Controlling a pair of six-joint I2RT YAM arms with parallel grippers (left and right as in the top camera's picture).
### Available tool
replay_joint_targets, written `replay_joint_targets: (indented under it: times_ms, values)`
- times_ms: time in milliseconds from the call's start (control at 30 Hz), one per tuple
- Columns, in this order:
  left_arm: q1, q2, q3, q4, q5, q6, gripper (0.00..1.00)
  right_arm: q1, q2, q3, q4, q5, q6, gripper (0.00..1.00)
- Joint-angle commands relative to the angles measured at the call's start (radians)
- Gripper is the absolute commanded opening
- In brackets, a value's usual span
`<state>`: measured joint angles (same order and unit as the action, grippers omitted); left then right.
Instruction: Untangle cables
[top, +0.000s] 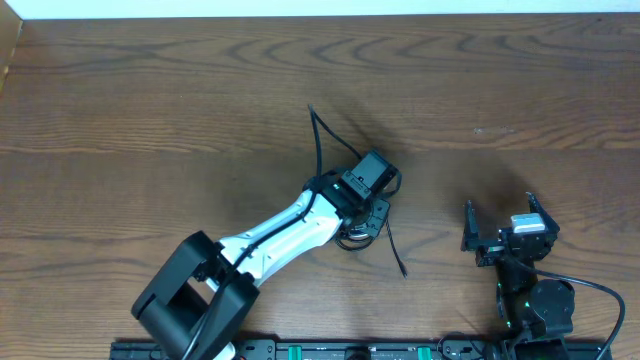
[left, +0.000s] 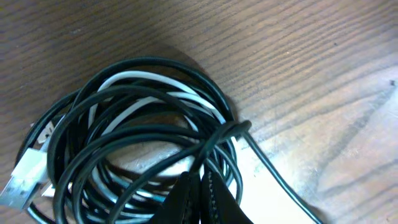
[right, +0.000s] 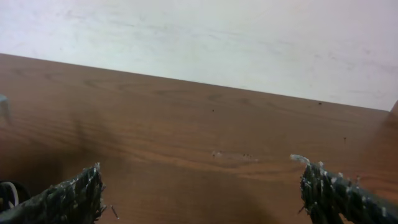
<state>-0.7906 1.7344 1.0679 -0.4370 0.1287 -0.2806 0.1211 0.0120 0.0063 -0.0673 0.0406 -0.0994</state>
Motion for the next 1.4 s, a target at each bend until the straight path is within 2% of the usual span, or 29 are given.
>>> replay_joint_targets:
  times_ms: [0,1367]
  values:
    - [-0.003,-0.056,-0.013,-0.003,0.005,0.021,0.08,0.004,-0.006,-0.001,-0.004,0.001,-0.01,0.99]
    - [-0.003,-0.085,-0.013,-0.037,-0.043,0.02,0.08,0.004,-0.005,-0.001,0.003,0.058,-0.066,0.99]
